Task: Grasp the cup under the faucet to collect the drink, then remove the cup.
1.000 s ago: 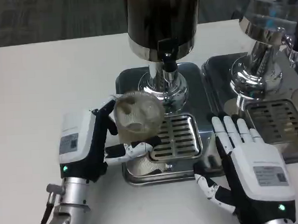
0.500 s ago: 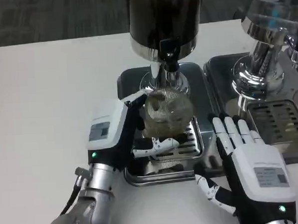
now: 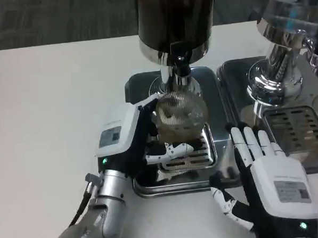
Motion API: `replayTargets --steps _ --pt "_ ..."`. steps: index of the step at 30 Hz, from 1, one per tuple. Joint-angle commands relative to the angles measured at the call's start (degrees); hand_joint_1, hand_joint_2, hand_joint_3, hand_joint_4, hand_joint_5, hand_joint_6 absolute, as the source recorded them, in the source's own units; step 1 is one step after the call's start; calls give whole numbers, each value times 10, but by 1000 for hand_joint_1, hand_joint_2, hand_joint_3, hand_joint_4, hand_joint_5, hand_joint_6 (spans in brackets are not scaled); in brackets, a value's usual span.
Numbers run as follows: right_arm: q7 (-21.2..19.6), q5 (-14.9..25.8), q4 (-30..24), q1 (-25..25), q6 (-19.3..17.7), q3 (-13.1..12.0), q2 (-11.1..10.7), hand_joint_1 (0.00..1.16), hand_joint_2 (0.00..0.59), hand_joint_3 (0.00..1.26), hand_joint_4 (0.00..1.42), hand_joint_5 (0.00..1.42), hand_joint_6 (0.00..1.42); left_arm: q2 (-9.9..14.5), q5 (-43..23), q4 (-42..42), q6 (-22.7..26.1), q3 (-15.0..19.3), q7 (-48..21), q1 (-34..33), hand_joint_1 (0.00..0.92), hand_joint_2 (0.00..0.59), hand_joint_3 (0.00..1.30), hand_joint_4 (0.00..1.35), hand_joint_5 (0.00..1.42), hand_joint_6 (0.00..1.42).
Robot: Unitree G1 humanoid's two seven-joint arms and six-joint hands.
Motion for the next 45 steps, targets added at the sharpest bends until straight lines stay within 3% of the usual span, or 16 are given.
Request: replayTargets --steps 1,4,10,13,18,21,26,34,45 --pt "-6 -2 -10 1 1 -4 -1 372 441 25 0 0 108 4 4 9 8 -12 -21 2 300 48 255 456 700 718" --pt "-6 0 -9 1 -1 -5 -2 374 442 25 0 0 110 10 -9 10 -15 -10 -48 3 141 27 156 344 602 580" --pt "-4 6 -5 -3 -8 -8 -5 377 443 20 0 0 111 19 -22 5 -36 -3 -62 8 4 0 108 273 540 461" --pt "-4 8 -2 -5 -10 -10 -7 375 439 18 0 0 108 29 -33 -11 -56 6 -61 19 0 0 67 213 477 403" --pt "-8 -3 5 -16 -6 -10 -11 370 434 15 0 0 53 73 -93 -108 -122 64 -78 93 0 0 4 116 361 314" --pt "-3 0 15 -27 -9 -14 -20 369 434 6 0 0 39 92 -101 -159 -122 86 -96 123 0 0 0 11 283 242" --pt "1 7 33 -45 -18 -12 -28 366 428 0 0 0 34 116 -117 -218 -132 114 -135 148 0 15 0 0 162 103" --pt "2 29 34 -54 -25 -22 -28 320 401 0 0 0 32 133 -198 -347 -231 166 -211 182 0 41 0 0 231 207" --pt "-4 33 31 -57 -25 -16 -18 311 401 0 0 0 32 112 -289 -379 -252 185 -356 142 0 72 5 0 253 275"
